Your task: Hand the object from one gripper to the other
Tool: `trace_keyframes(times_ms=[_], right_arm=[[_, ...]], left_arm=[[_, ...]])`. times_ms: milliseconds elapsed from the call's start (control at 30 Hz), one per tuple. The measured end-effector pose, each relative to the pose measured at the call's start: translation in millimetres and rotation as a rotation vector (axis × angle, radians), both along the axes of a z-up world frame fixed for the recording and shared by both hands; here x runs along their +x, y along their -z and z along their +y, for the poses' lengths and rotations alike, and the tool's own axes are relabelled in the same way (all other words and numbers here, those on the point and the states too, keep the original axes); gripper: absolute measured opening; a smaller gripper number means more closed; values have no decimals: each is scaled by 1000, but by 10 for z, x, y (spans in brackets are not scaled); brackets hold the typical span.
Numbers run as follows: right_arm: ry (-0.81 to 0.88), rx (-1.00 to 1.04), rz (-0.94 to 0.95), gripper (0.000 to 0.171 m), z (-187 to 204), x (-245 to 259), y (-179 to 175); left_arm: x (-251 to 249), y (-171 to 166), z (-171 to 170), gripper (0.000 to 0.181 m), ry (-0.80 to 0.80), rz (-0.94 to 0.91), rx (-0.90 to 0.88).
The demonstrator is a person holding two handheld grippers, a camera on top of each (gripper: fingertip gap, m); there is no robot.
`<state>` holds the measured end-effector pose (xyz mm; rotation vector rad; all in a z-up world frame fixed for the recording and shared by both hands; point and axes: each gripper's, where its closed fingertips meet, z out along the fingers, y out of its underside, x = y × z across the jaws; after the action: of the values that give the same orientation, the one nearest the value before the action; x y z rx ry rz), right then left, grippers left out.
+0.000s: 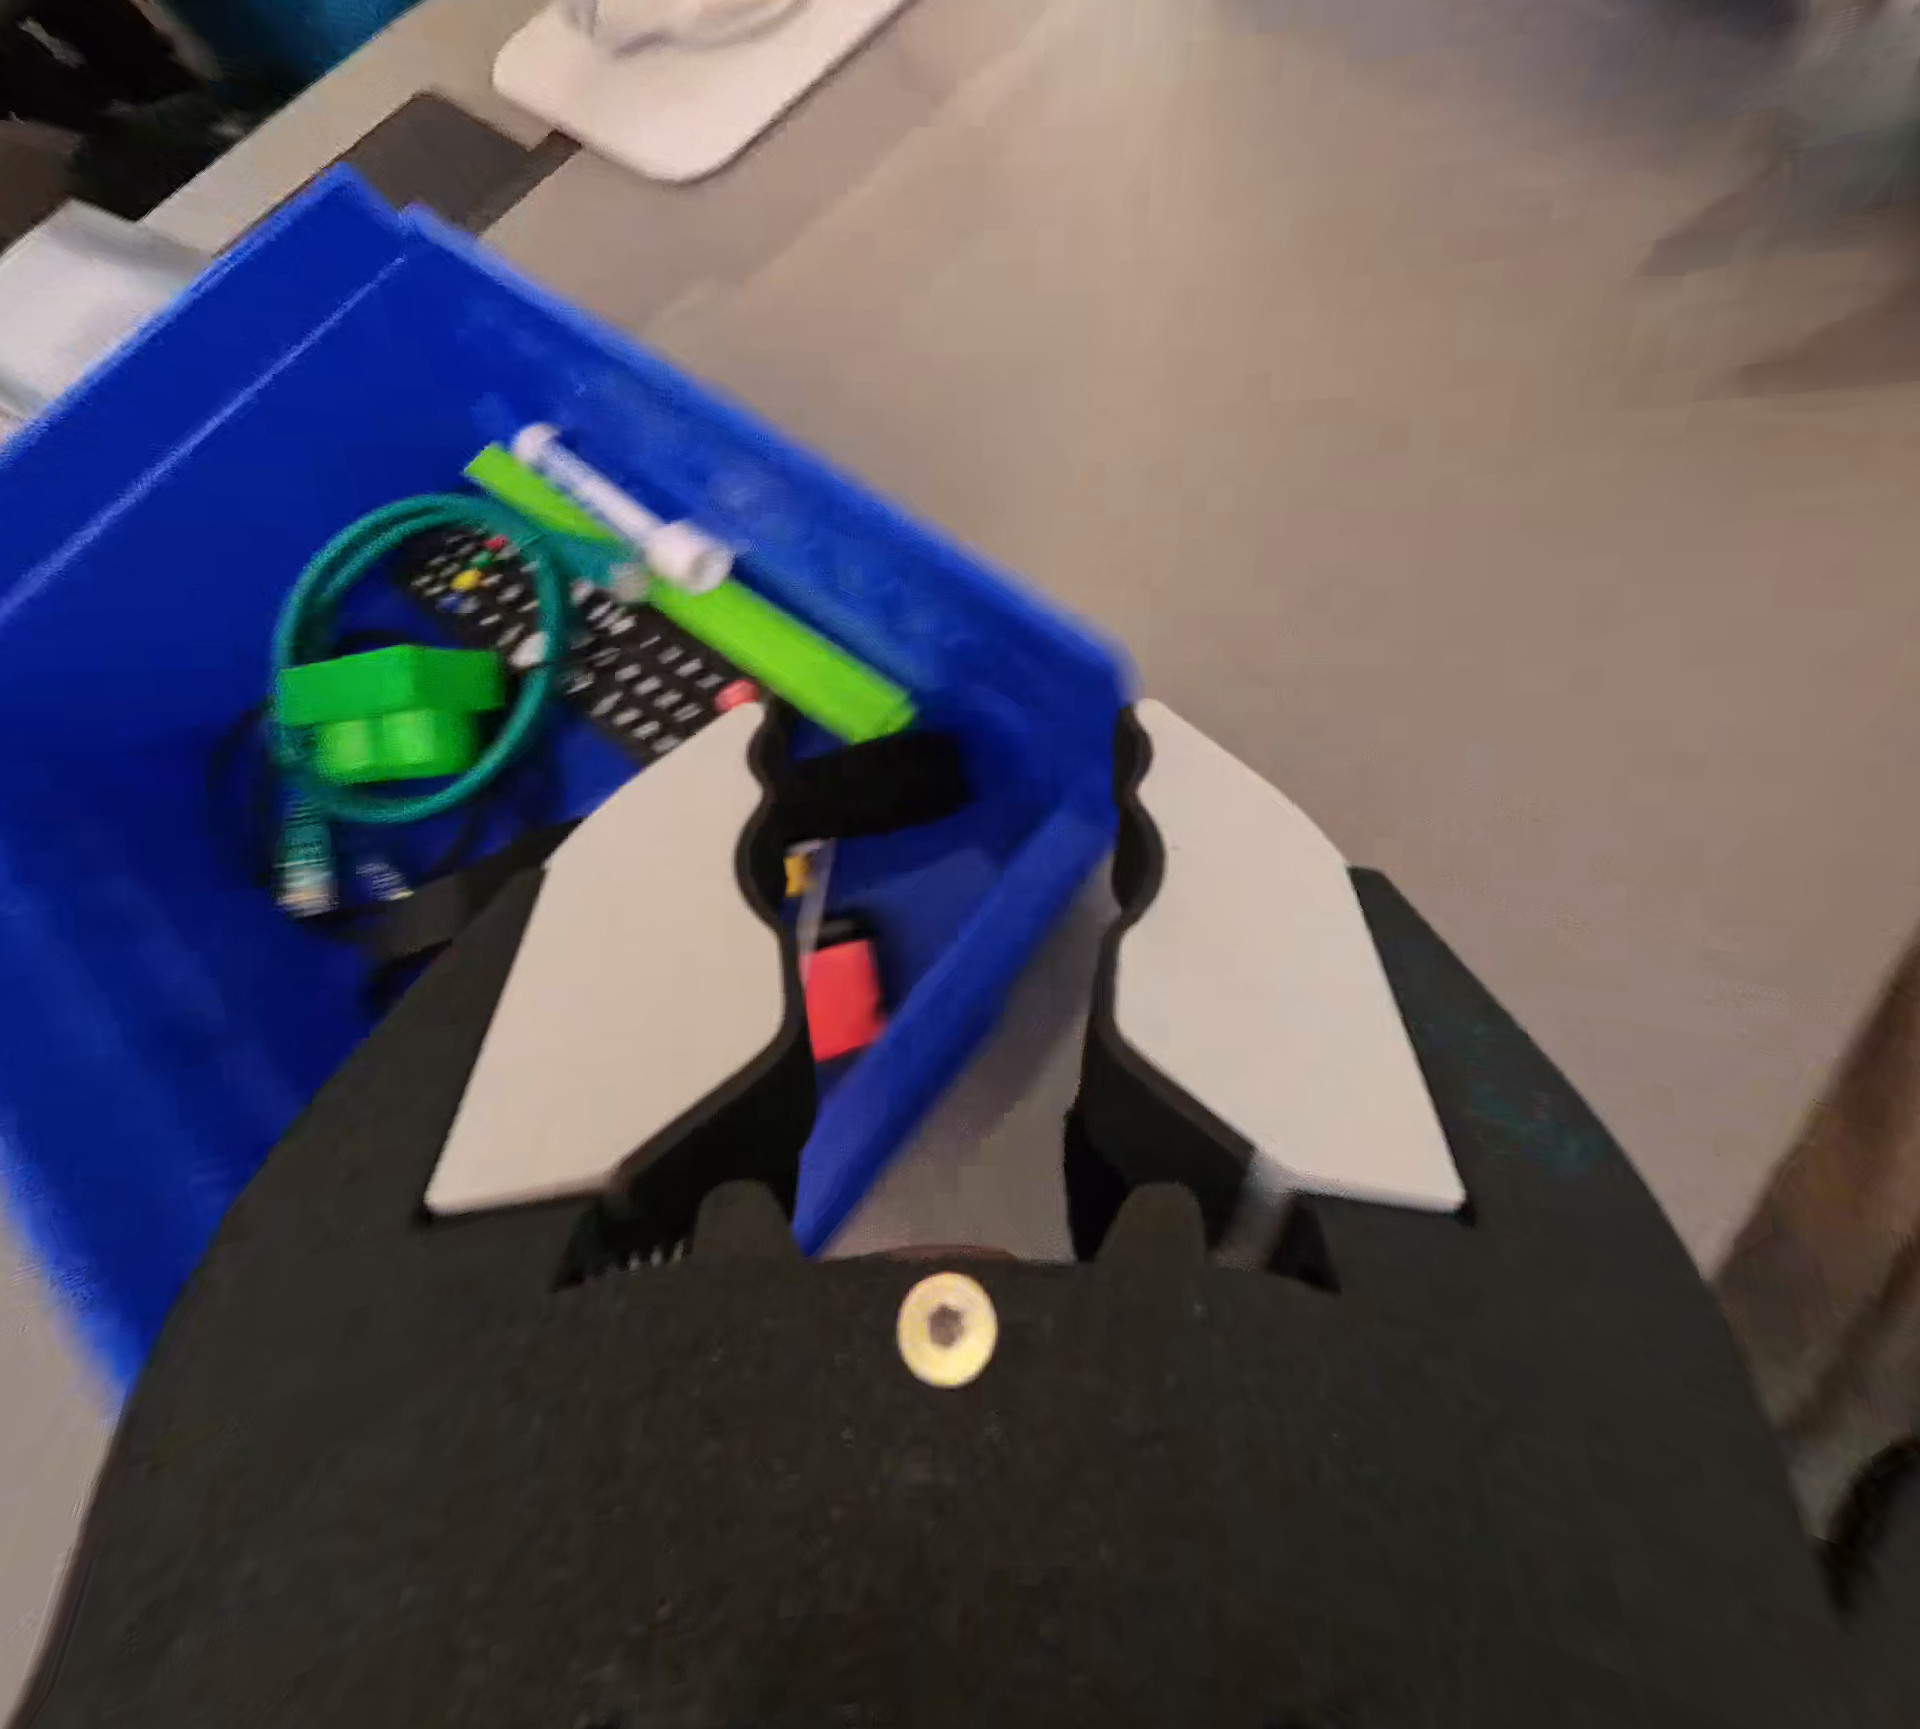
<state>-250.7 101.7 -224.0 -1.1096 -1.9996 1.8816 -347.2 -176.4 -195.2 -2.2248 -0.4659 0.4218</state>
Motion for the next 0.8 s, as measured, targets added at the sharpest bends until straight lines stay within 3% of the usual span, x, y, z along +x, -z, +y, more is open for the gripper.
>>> trace_keyframes(times_ms=[133, 333, 467, 600, 800], right_arm=[[-52, -18, -29, 38, -82, 30, 28], [-109, -32, -57, 38, -180, 79, 44], [-124, -36, -66, 38, -186, 109, 49], [-116, -56, -77, 38, -141, 121, 43], [-104, -128, -99, 38, -94, 134, -23]], left_arm=[[-495, 352, -462, 64, 112, -92, -412], [-870, 722, -575, 65, 374, -153, -788], [-894, 834, -586, 49, 483, -206, -873], [-872, 906, -682, 35, 480, -246, -918], [-864, 776, -685, 24, 421, -119, -894]])
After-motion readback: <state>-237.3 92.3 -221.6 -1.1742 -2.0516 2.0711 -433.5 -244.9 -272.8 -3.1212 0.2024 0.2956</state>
